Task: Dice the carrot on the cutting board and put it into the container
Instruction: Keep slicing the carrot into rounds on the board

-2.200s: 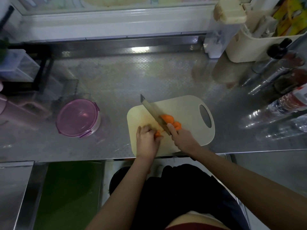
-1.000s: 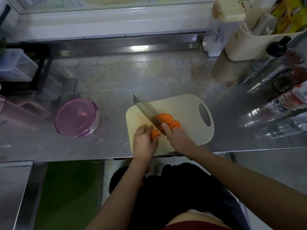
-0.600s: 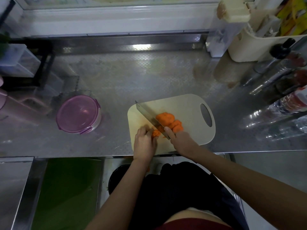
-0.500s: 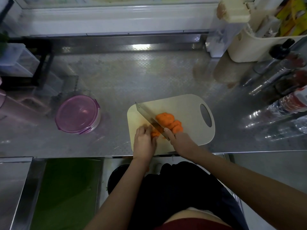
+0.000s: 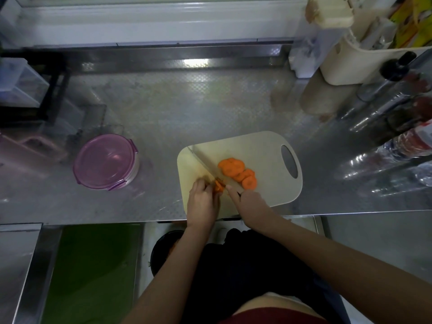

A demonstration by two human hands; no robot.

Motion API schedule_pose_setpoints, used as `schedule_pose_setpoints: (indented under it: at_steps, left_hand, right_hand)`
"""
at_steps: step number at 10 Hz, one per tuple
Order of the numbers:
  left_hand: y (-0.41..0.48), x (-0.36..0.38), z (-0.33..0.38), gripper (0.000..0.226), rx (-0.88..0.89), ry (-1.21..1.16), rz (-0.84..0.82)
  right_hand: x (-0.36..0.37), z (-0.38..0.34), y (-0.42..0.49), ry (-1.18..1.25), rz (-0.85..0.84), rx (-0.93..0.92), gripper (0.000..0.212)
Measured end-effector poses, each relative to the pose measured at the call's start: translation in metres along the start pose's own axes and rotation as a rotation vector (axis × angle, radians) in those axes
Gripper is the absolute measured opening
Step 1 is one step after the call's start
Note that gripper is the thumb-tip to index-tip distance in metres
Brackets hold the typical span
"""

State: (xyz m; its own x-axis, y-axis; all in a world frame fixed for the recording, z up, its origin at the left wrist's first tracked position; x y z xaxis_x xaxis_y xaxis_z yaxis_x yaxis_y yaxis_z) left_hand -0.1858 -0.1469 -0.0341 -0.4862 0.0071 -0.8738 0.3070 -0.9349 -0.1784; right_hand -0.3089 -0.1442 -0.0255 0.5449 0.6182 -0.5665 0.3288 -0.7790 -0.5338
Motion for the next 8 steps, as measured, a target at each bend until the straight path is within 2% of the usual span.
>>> schedule_pose_setpoints:
  at_steps: [1,2,3,4,6,8]
  left_hand:
    - [-0.001,0.000,-0.001,0.016,-0.010,-0.023,0.007]
    - [0.000,-0.002,0.001,0.018,-0.018,-0.033,0.001]
    - [0.001,-0.004,0.001,0.027,-0.025,-0.044,-0.003]
    - [0.001,-0.006,0.005,0.029,0.005,0.007,0.000]
    - [0.006,-0.005,0.006,0.032,-0.032,0.049,-0.007]
    - [0.007,-0.007,0.005,0.036,-0.046,0.056,-0.013]
  right_hand:
    - [0.001,-0.005,0.000,0.023,0.012,-0.025,0.050]
    - [-0.004,-0.004,0.003,0.172,0.072,-0.025,0.055]
    - [-0.005,-0.003,0.012,0.209,0.088,-0.099,0.056]
    - [-0.012,0.002,0.015,0.282,0.139,-0.063,0.038]
    - [-0.010,0.007,0.017,0.271,0.142,-0.035,0.038]
    - [-0.018,0.002,0.014,0.269,0.189,-0.111,0.037]
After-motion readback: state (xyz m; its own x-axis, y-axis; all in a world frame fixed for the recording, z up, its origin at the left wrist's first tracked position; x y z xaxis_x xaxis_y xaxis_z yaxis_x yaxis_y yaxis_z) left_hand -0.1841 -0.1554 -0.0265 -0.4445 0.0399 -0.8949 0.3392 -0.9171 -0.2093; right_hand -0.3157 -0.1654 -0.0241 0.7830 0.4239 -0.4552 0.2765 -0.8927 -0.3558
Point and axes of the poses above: each hand's wrist, its own y-axis towards the middle knuckle, its own x-axis out of the palm, z = x × y, the point moved 9 cm from there along y, towards the middle knuckle, and after that the axes turned 12 degrees about -x, right-handed, at the moved point
